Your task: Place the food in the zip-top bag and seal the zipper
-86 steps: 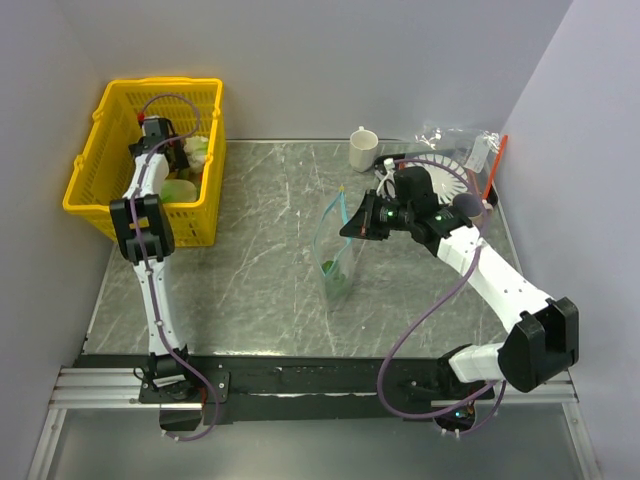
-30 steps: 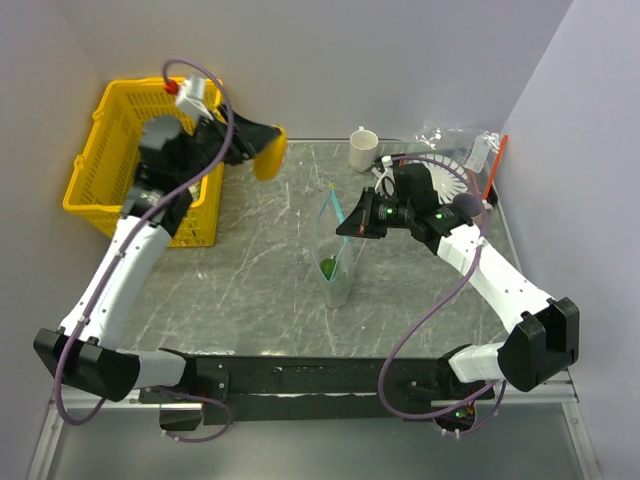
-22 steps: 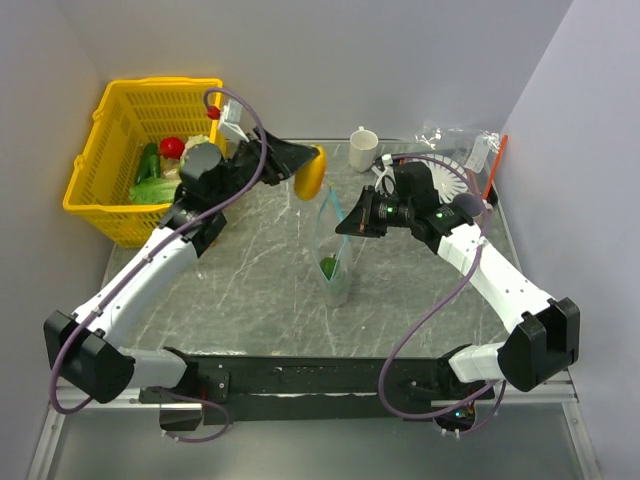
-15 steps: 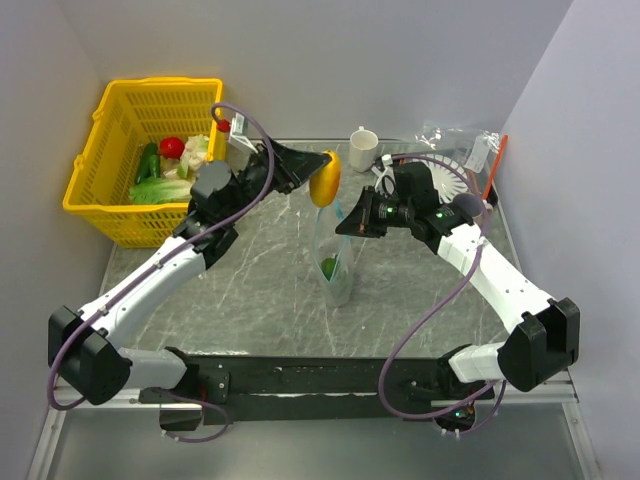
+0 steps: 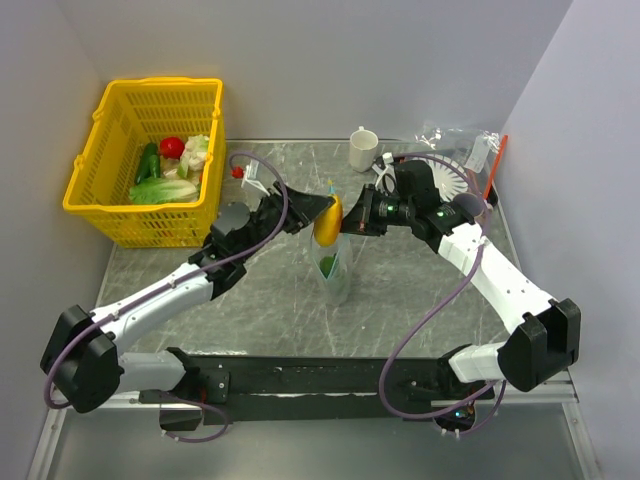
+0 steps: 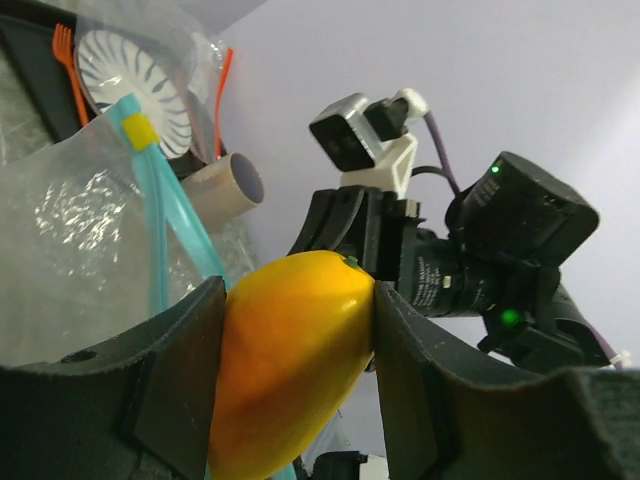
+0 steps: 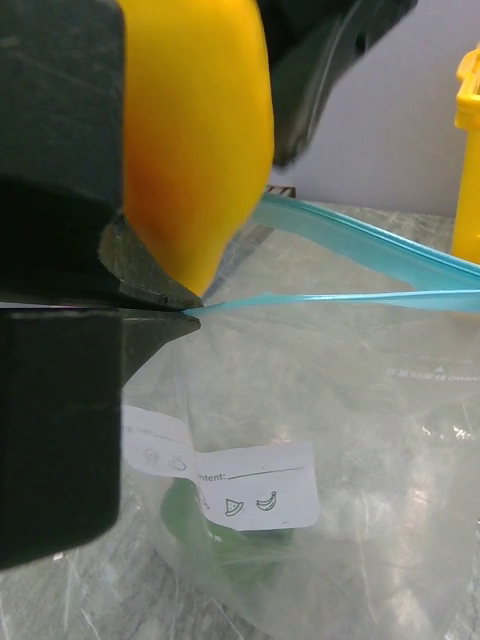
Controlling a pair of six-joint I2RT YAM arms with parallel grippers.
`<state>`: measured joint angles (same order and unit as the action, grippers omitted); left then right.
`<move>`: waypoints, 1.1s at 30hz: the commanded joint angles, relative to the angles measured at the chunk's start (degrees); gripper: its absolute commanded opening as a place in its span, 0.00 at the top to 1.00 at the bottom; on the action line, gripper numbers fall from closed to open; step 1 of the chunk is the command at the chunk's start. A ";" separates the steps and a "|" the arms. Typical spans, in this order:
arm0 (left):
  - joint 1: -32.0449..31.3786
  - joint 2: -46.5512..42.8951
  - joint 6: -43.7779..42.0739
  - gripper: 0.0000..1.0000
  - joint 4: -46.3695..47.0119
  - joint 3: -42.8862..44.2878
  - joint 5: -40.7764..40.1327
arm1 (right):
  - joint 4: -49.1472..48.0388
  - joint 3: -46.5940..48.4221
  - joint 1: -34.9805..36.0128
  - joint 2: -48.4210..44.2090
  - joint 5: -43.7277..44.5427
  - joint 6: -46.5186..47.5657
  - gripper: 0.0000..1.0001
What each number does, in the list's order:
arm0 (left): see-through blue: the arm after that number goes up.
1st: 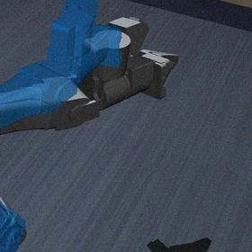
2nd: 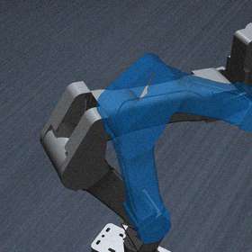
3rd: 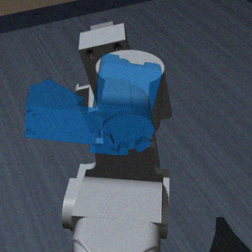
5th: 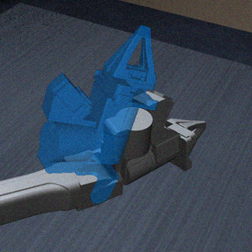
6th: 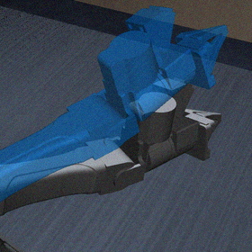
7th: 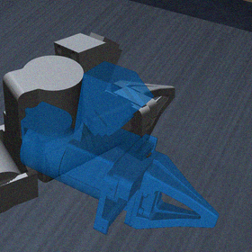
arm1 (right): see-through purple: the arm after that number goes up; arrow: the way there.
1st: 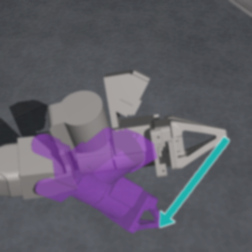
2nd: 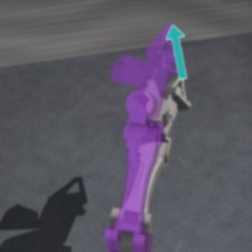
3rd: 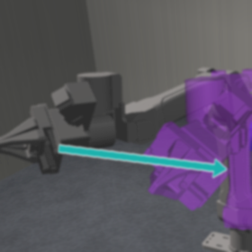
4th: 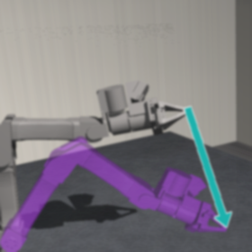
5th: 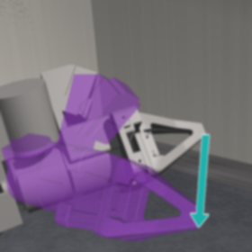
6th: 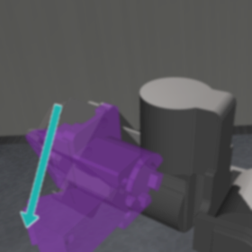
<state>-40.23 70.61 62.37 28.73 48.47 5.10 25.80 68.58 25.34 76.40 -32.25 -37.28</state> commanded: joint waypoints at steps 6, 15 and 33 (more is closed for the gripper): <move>-3.45 -2.85 -11.29 0.15 -11.29 6.71 -6.67 | -0.93 1.47 -0.56 -2.48 -0.36 0.01 1.00; -2.06 -3.99 -21.84 0.01 -33.00 21.73 -13.10 | -0.84 0.68 -1.00 -2.84 -0.01 0.62 1.00; 49.45 12.08 -35.57 0.04 -51.60 41.79 0.34 | -0.05 -0.37 -1.17 -2.13 0.26 2.21 1.00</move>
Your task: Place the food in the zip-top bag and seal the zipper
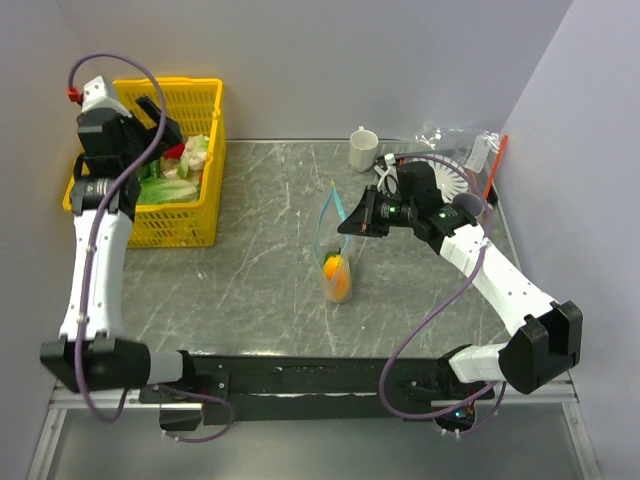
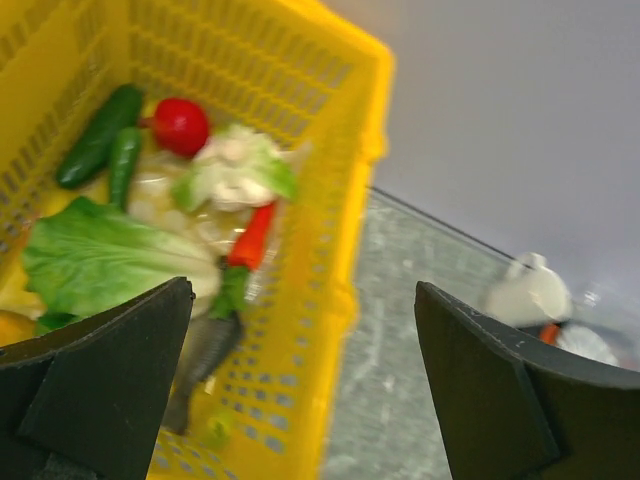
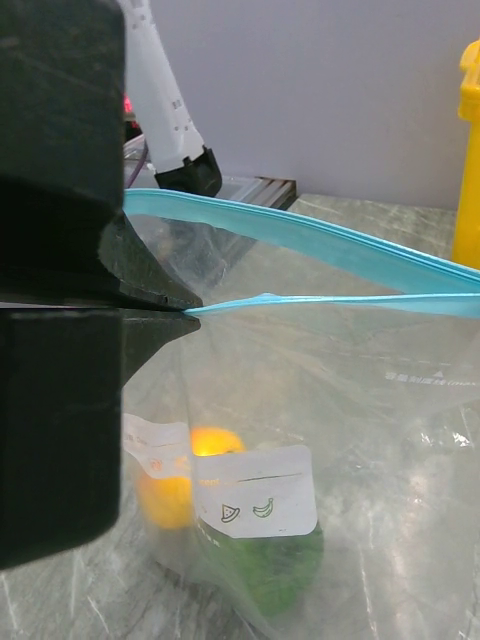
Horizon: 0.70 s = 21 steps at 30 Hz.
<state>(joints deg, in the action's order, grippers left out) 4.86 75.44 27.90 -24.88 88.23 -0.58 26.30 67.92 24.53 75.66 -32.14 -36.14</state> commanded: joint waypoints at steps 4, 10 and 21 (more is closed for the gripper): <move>5.77 21.45 -1.18 0.01 4.31 9.21 7.25 | 0.06 0.37 -0.36 -1.04 0.41 1.42 1.00; 6.12 41.49 0.40 0.01 5.81 24.23 10.78 | 0.94 0.63 -0.36 -0.25 1.02 1.77 1.00; 6.47 65.61 13.48 0.07 22.24 34.01 16.75 | 1.91 0.37 -0.36 -0.16 1.99 2.30 1.00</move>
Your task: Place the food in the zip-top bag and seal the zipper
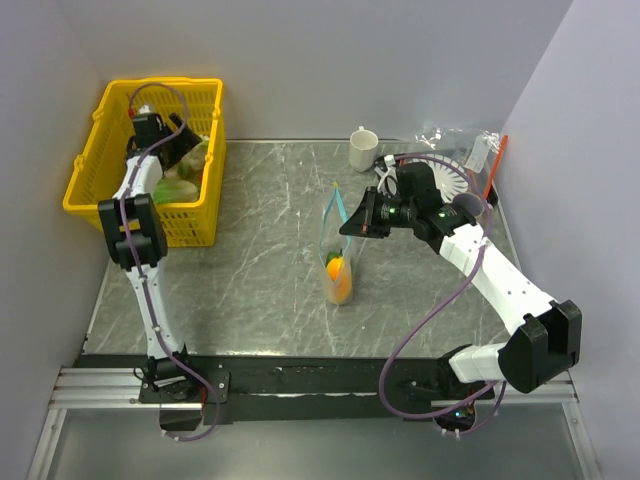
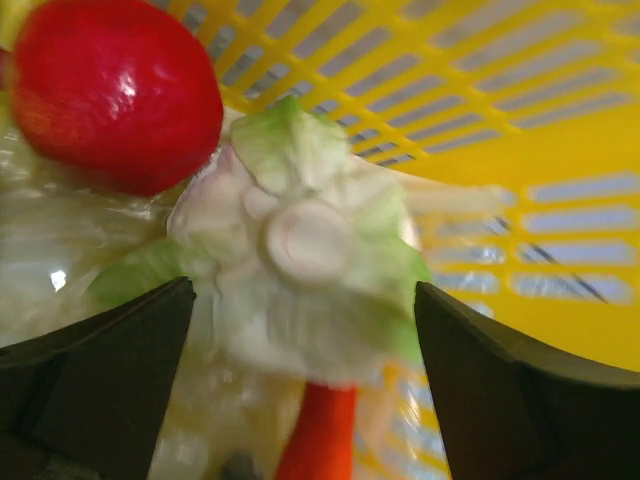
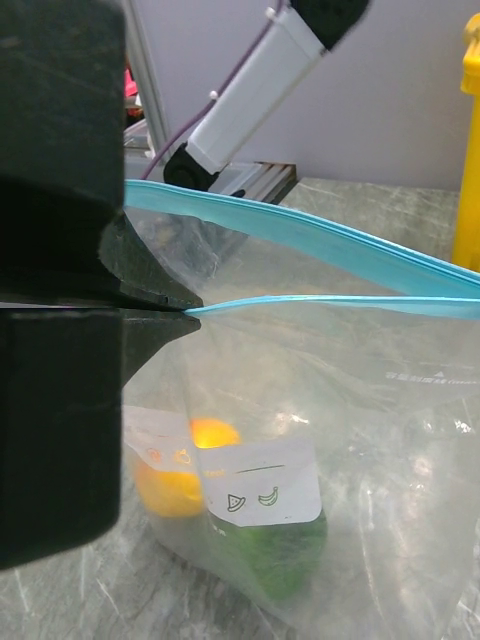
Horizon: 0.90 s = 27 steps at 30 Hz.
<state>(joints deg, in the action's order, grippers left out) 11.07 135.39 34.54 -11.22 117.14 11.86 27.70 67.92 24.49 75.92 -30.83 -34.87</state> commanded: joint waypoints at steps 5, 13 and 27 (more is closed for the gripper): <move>0.00 13.67 7.91 0.50 4.89 11.88 7.04 | 0.25 -0.24 -0.32 -0.51 0.86 0.86 1.00; 0.44 -3.27 -1.58 0.99 3.76 4.42 -1.31 | -0.46 -1.39 -0.23 -1.04 0.42 0.86 1.00; 1.15 -29.55 -2.47 0.99 -3.19 -5.25 5.45 | -0.37 -0.60 -0.23 -2.27 -0.11 0.68 1.00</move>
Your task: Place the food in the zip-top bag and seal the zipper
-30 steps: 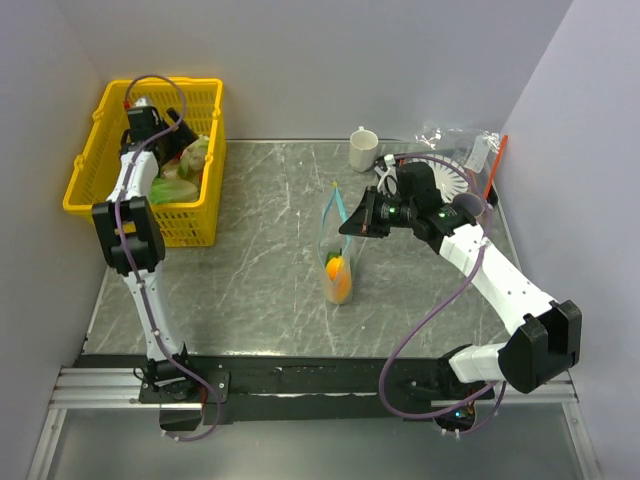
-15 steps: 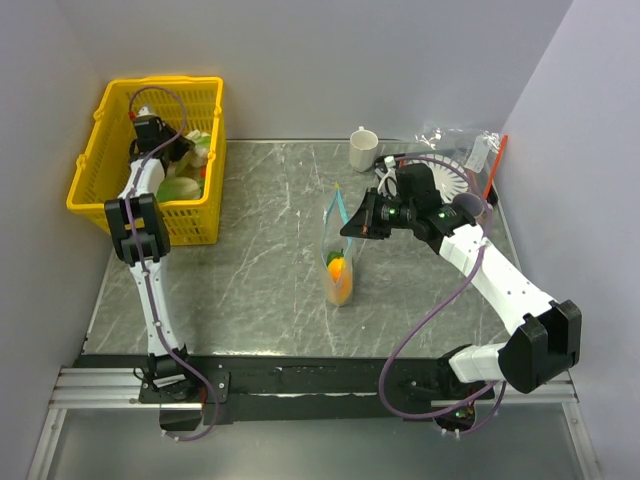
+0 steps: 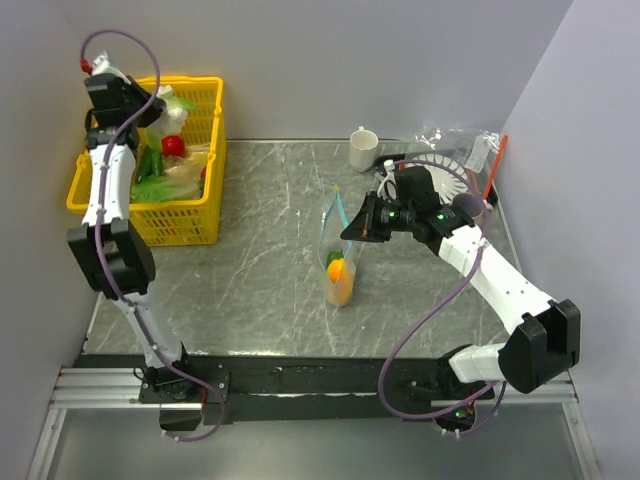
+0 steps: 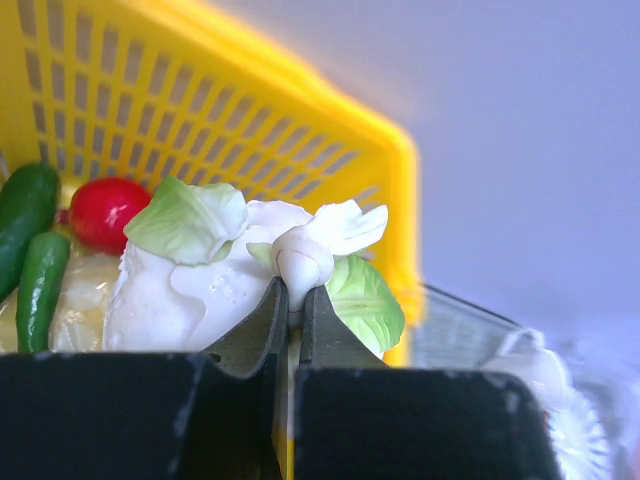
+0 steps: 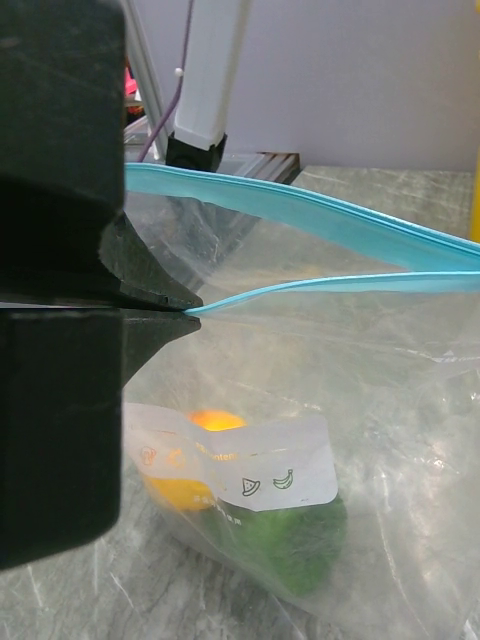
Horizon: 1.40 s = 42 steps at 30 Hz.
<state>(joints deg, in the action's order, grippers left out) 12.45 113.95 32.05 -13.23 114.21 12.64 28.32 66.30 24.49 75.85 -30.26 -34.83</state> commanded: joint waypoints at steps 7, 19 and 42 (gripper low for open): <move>-2.51 -24.11 4.06 0.99 2.50 -12.16 15.80 | -1.33 1.72 -0.23 -2.20 -1.99 0.29 1.00; -27.82 -46.01 26.99 0.99 31.94 -40.72 12.85 | -1.60 3.13 -0.32 -1.59 -2.52 -0.33 1.00; -53.05 -46.18 51.35 0.99 67.02 -67.35 -1.37 | -2.21 3.66 -0.94 -2.37 -3.58 -1.38 1.00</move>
<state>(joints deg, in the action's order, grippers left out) -39.07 72.55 81.95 47.68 50.50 17.54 28.23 67.44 24.40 75.81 -32.67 -35.55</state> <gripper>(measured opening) 0.043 0.010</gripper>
